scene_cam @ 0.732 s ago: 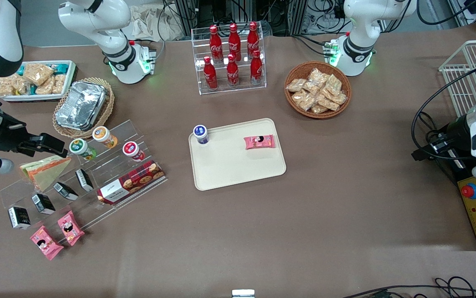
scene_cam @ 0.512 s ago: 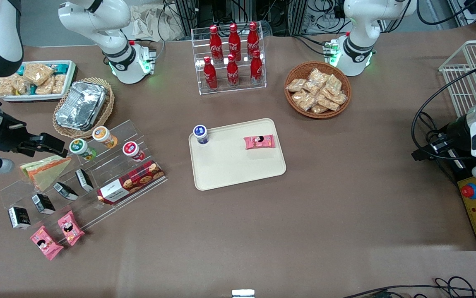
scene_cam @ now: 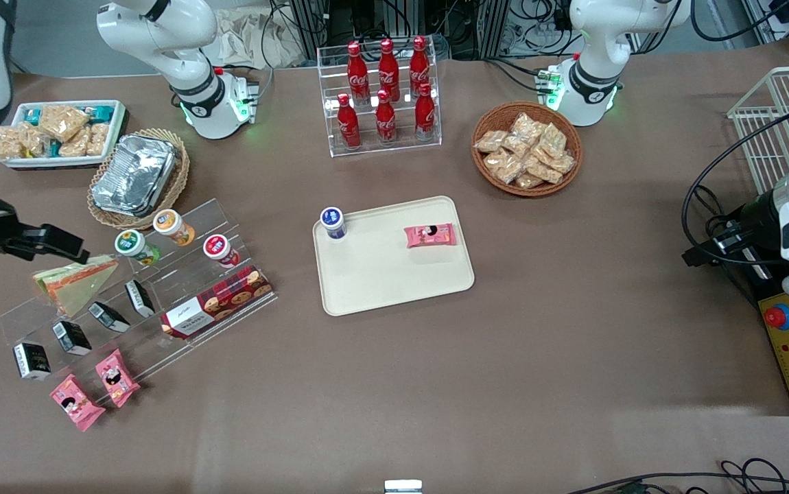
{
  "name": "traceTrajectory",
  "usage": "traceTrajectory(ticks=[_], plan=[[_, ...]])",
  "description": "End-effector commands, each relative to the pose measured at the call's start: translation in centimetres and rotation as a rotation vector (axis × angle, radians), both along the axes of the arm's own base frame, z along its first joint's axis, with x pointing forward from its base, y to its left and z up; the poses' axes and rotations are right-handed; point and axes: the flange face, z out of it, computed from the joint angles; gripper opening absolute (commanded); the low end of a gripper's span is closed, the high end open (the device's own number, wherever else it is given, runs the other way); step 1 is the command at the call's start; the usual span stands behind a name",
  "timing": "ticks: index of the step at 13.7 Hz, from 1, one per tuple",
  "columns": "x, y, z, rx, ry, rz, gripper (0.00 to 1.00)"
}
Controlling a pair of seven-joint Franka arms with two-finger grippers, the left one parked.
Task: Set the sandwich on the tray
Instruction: 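Move the right gripper over the wrapped sandwich on the acrylic rack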
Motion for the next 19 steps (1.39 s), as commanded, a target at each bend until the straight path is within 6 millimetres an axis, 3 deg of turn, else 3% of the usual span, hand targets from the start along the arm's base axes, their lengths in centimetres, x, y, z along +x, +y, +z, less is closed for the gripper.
traceTrajectory(ticks=[1, 5, 6, 12, 13, 16, 19], plan=[[0.0, -3.6, -0.1, -0.019, 0.006, -0.056, 1.0], [-0.4, -8.8, -2.5, -0.032, 0.051, -0.176, 1.0], [-0.5, -10.5, -3.7, -0.03, 0.062, -0.278, 1.0], [-0.7, -13.1, -9.4, -0.024, 0.051, -0.678, 1.0], [-1.2, -14.3, -10.5, -0.012, 0.049, -0.718, 1.0], [-2.0, -16.2, -13.1, -0.009, 0.039, -0.758, 1.0], [-2.2, -15.8, -16.4, -0.017, 0.053, -0.756, 1.0]])
